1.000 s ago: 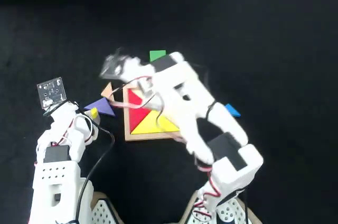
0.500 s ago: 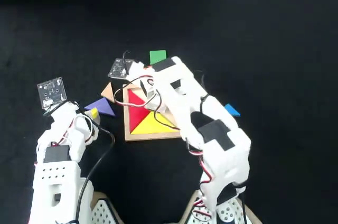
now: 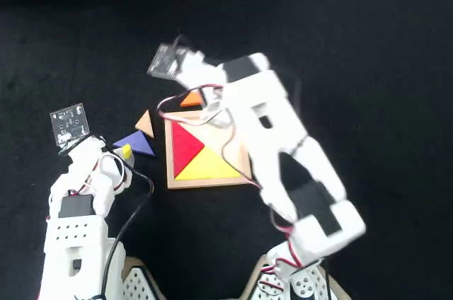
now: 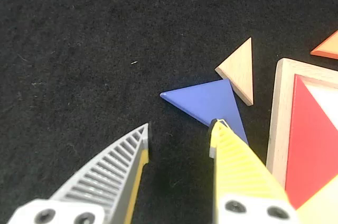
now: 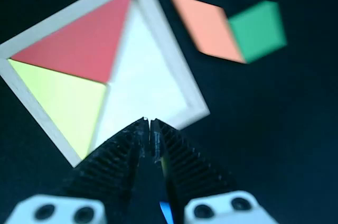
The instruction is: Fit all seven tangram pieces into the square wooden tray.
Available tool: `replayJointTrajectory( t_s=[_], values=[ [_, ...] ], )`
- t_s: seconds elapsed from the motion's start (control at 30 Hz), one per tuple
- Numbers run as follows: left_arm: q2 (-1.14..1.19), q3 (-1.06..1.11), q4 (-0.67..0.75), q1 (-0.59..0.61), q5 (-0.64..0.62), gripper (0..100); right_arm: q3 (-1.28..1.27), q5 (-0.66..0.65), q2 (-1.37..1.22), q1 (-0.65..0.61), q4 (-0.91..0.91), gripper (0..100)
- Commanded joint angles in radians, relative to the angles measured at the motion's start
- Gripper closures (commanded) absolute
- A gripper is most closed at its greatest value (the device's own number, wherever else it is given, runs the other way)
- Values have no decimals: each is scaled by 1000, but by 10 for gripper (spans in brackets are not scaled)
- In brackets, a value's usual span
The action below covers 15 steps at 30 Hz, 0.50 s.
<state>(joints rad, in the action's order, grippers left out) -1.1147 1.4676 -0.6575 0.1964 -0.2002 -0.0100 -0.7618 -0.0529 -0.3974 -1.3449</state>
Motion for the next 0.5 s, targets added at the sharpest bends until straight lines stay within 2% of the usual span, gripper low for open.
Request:
replayJointTrajectory(
  t_s=[0.0,0.2,0.33,0.47],
  values=[
    [-14,-15,20,-28,-49,802,-5,77,154,63,-31,987],
    [-12,-22,14,-54,-61,797,-179,224,348,81,0,987],
    [-5,-27,5,-87,-60,801,-389,394,495,112,198,986],
    [-8,-36,-34,-93,0,801,-602,433,495,161,399,984]
  ],
)
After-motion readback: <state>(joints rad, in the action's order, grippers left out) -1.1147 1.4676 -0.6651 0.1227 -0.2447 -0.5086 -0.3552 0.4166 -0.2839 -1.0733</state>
